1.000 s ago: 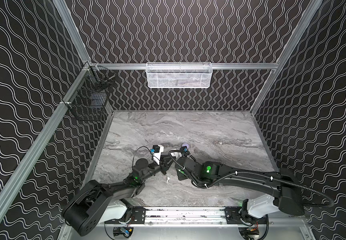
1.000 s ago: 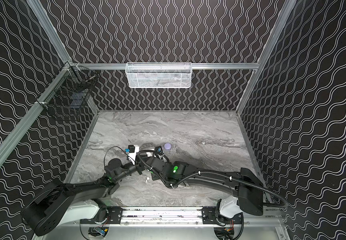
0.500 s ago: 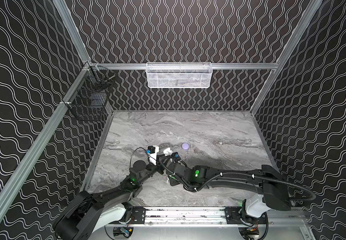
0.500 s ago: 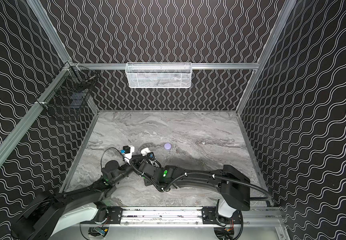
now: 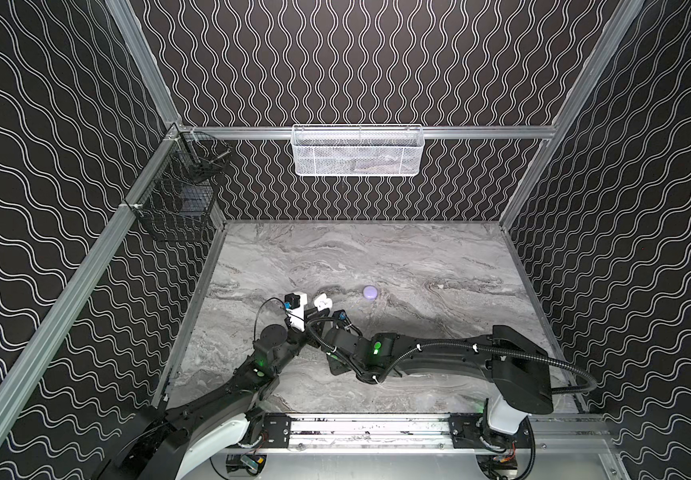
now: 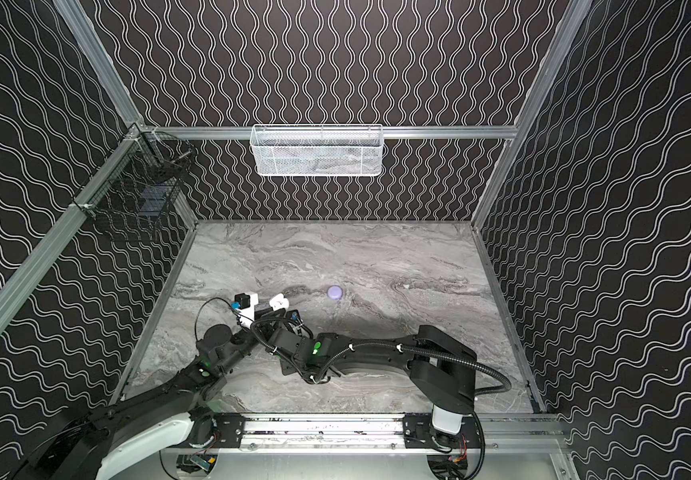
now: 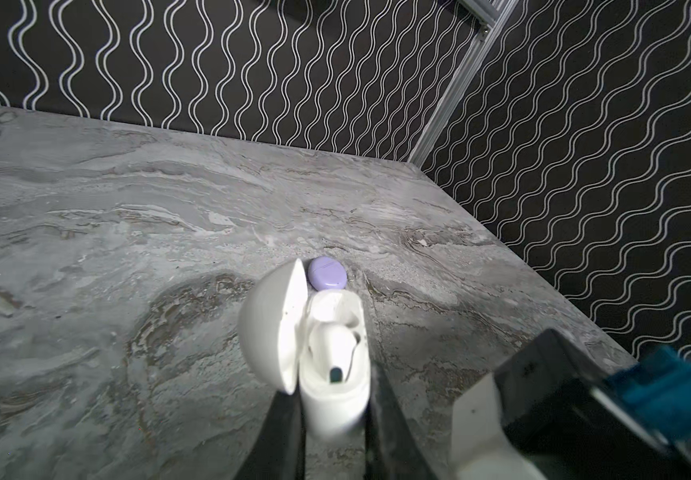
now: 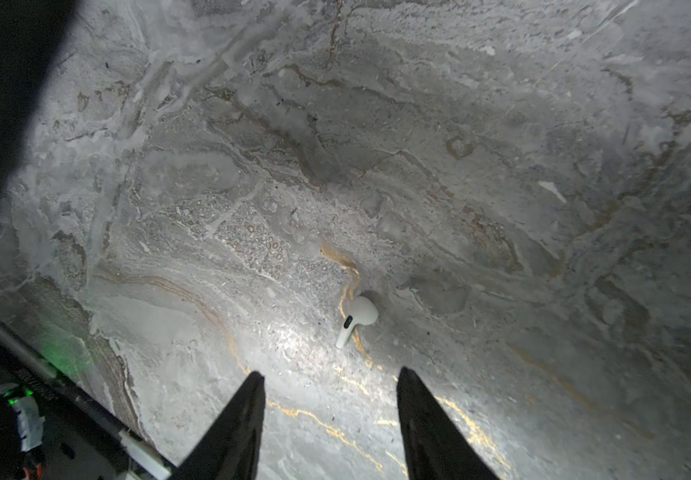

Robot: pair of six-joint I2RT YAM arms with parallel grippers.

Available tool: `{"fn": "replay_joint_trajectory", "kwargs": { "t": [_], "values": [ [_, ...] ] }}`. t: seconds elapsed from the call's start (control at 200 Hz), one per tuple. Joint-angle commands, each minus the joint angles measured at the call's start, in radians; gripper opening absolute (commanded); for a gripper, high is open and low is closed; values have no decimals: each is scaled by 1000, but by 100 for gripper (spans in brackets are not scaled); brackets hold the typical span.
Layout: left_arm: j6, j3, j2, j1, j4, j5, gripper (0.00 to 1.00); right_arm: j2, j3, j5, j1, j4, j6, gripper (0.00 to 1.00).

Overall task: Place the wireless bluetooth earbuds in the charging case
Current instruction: 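Draw the right gripper back and move it over the remaining white earbud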

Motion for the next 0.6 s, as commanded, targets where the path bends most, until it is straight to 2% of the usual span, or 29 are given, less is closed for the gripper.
{"fn": "replay_joint_trajectory", "kwargs": {
  "t": [0.0, 0.255, 0.596],
  "values": [
    [15, -6, -25, 4, -37, -59, 0, 13, 7, 3, 0, 10, 20, 54],
    [17, -13, -79, 4, -85, -107, 0, 59, 38, 6, -5, -17, 21, 54],
    [6, -19, -88, 3, -85, -114, 0, 120, 86, 3, -7, -63, 11, 49]
  ]
}}
